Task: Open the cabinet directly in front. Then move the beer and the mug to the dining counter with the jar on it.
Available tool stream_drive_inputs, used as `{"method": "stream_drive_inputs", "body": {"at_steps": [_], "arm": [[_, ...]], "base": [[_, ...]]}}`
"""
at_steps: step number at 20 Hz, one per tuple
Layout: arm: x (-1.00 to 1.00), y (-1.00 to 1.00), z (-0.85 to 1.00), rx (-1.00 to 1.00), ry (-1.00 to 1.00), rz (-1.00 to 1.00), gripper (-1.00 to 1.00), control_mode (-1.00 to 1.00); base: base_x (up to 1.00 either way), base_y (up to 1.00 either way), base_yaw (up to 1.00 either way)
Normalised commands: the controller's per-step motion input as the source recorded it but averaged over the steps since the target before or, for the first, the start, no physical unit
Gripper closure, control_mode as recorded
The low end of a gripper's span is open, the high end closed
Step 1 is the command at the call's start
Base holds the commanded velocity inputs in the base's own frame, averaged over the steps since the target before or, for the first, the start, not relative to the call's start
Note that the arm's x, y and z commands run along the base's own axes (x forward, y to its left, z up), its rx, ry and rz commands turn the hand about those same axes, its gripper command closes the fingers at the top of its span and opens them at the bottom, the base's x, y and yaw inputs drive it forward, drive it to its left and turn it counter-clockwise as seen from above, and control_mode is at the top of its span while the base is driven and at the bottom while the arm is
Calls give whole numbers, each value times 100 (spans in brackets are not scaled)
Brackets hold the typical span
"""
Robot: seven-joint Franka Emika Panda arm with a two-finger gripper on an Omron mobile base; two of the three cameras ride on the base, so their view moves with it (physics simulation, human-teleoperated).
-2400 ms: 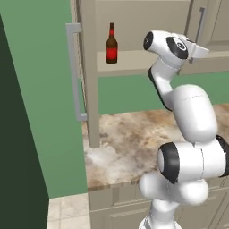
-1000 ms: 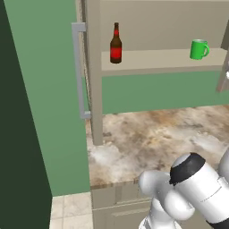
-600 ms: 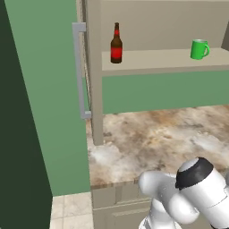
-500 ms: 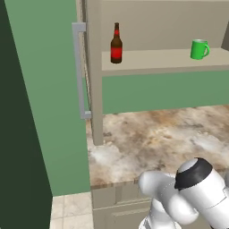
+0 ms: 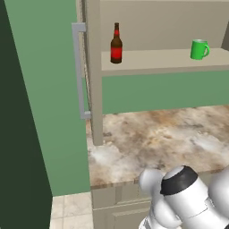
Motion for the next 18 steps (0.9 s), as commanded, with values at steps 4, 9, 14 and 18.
{"method": "stream_drive_inputs", "body": {"at_steps": [4, 9, 14, 18], "arm": [[-100, 40, 17, 11, 0, 0, -100, -100], [-100, 66, 11, 10, 0, 0, -100, -100], [-99, 78, 32, 7, 0, 0, -100, -100], [-57, 76, 21, 7, 1, 3, -100, -100]], "base": [[0, 0, 0], [0, 0, 0], [0, 0, 0], [0, 0, 0]]}}
